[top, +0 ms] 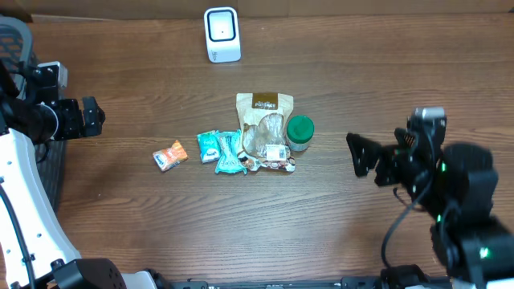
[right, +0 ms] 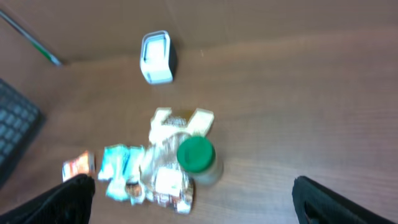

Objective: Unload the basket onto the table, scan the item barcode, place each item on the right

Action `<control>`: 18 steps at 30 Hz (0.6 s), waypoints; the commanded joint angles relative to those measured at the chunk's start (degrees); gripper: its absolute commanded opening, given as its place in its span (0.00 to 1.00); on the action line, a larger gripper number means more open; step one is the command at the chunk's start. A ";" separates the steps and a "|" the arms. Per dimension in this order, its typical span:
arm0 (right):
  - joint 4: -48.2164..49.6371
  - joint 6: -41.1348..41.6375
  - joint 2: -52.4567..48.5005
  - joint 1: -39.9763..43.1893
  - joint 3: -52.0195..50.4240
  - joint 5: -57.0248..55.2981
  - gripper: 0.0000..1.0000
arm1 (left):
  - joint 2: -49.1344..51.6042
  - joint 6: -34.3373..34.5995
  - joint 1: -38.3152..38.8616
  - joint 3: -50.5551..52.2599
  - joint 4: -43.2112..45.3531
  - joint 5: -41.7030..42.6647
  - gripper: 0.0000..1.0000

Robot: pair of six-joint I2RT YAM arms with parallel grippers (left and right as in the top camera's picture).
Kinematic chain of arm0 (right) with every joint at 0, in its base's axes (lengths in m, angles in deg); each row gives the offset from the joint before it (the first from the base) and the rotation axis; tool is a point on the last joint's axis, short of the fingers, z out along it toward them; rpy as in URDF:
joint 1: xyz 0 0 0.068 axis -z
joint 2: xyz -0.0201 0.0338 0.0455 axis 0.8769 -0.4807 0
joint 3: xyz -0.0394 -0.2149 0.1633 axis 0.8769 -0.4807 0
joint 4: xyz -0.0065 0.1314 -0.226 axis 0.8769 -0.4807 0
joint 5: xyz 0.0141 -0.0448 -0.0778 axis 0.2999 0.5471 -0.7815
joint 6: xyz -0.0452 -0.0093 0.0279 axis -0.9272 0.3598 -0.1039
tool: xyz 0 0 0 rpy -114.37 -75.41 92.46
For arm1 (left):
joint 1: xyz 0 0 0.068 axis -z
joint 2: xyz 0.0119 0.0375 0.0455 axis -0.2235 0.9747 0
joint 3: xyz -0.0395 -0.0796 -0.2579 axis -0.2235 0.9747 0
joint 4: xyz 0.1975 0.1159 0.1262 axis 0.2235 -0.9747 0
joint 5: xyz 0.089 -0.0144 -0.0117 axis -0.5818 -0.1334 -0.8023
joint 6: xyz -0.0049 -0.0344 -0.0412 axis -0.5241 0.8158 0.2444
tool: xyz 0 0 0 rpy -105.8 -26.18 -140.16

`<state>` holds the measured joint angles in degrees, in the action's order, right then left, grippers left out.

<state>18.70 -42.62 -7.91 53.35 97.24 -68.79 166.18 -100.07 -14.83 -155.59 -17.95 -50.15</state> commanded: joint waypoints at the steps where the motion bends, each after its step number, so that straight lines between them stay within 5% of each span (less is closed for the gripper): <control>1: -8.26 -0.44 -10.51 -0.07 11.69 0.07 1.00 | -1.64 -1.53 0.02 -1.36 0.02 0.68 1.00; 7: -20.85 -0.42 -26.43 -0.04 26.49 0.04 1.00 | -1.62 -1.53 0.02 -1.36 0.02 0.68 0.99; 18: -13.05 0.26 -37.35 -0.04 27.65 8.72 1.00 | -1.62 -1.53 0.02 -1.36 0.02 0.68 0.99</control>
<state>4.49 -42.49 -44.30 53.35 123.16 -64.31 166.18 -100.07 -14.83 -155.61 -17.95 -50.15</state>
